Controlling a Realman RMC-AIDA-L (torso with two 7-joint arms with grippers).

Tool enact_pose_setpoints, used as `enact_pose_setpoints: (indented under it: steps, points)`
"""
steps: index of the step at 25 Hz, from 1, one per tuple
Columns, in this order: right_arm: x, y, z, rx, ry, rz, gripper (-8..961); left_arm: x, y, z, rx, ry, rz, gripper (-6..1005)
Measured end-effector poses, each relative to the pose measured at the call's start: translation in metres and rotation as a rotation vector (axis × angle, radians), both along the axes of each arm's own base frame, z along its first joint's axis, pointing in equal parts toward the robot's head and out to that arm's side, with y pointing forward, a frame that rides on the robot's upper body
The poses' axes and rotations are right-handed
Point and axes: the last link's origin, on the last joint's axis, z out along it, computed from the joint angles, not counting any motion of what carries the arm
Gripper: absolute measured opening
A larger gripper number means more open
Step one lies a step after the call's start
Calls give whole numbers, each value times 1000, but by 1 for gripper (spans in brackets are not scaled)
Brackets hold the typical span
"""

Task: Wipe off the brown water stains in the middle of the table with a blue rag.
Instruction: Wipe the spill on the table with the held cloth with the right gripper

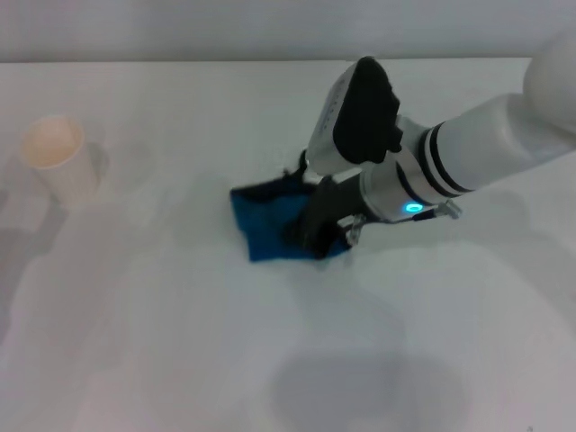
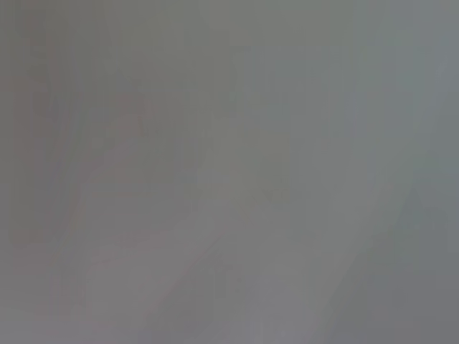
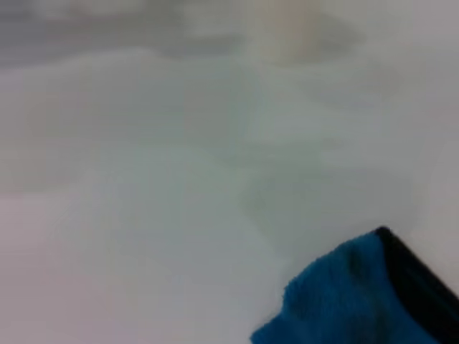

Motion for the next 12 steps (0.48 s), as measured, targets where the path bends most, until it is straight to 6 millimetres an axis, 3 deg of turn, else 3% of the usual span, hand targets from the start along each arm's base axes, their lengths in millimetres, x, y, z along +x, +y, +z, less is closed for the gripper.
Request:
enact_pose_setpoints:
  steps: [4, 12]
  points:
    - [-1, 1, 6, -22, -1, -5, 64, 0, 0, 0, 0, 0, 0, 890]
    - [32, 32, 43, 130, -81, -60, 68, 0, 0, 0, -1, 0, 0, 891]
